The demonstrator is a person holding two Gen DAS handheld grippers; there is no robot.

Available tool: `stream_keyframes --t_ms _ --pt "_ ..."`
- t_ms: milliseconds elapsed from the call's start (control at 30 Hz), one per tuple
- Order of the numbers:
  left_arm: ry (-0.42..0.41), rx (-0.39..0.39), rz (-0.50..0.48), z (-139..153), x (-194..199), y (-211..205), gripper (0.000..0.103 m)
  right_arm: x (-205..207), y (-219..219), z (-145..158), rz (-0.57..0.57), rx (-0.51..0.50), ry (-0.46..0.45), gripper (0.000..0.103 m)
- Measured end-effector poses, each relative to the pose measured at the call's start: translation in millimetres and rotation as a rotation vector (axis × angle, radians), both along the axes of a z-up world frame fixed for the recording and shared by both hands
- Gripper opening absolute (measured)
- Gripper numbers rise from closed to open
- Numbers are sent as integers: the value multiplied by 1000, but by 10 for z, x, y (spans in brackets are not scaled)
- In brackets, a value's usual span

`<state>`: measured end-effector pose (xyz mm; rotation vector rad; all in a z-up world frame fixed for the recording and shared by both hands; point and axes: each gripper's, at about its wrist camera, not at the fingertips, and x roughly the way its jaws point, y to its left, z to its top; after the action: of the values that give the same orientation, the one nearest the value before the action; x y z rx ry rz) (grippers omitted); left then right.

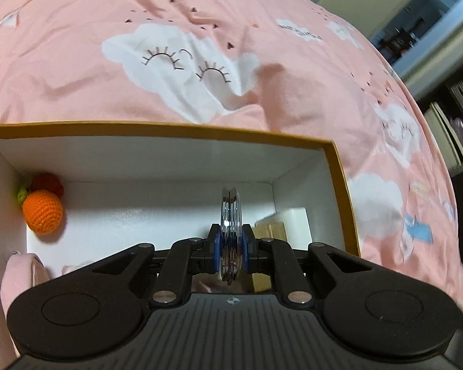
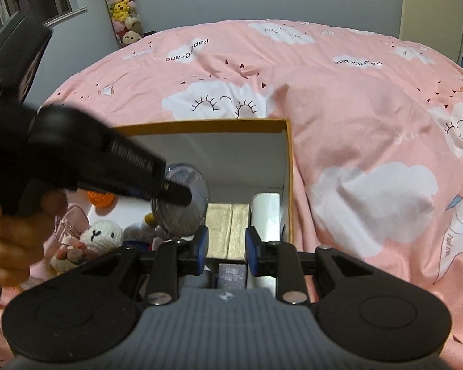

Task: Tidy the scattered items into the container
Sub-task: 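Lower the card holder and compact into the orange box with both tools, then open the right tool to release the card holder while the left tool sets the compact down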

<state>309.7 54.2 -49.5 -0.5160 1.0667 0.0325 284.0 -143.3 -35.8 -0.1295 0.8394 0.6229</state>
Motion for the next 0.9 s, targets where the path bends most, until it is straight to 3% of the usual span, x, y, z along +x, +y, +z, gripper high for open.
stream_keyframes --t_ms 167,633,900 --pt "35 -36 48 -31 39 22 15 -8 -27 -29 0 -1 2 28" --pt "147 -247 252 -115 62 296 17 -3 -44 -59 -15 2 7 28" --pt "169 -242 231 -83 21 217 17 6 -48 -70 -18 7 8 28"
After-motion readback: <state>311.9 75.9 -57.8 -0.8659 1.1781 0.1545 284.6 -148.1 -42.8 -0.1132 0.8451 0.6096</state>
